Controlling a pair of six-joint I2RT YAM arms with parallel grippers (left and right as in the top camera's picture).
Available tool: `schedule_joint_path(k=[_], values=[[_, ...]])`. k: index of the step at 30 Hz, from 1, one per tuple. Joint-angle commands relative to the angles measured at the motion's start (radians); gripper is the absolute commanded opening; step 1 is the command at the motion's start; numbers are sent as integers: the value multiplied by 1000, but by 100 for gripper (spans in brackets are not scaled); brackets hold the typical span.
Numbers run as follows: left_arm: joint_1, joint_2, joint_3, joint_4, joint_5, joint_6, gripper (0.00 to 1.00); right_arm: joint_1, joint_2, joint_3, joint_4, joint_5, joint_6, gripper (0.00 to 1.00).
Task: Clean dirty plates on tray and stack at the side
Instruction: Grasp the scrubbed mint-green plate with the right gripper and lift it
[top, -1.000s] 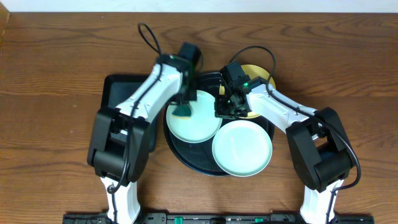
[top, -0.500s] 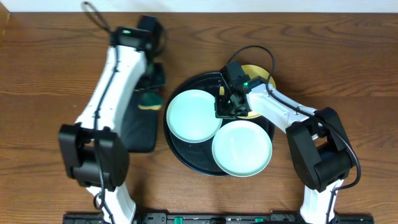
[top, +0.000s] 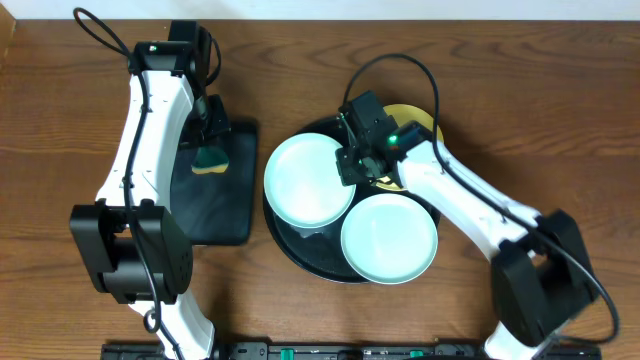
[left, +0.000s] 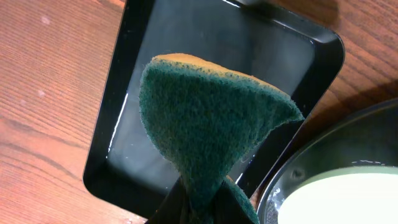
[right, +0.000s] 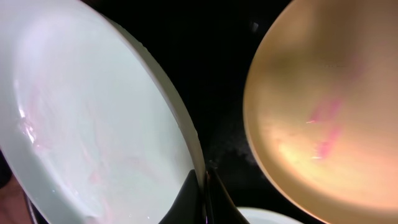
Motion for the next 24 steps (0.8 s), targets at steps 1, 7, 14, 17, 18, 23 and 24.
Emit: schedule_joint_path(k=[1,7,14,17,18,23,24], values=[[2,-16,25,2,-10,18,7,51,-58,19,-17,256,-55,1],[2,-16,24,0,-10,18,8,151,-119,19,-21,619,-67,1],[2,-16,24,1,-10,18,7,282,-139,19,23,1014,-193,1],[2,-16,24,1,-10,18,7,329,-139,19,47,1137,-225,1],[2,-16,24,1,-10,18,7,341,-139,19,56,1173,-236,1],[2,-16,24,1,-10,18,8,392,-139,19,89,1319,-288,1],[2,-16,24,1,-10,18,7,402,-139,19,93,1350,-288,1]])
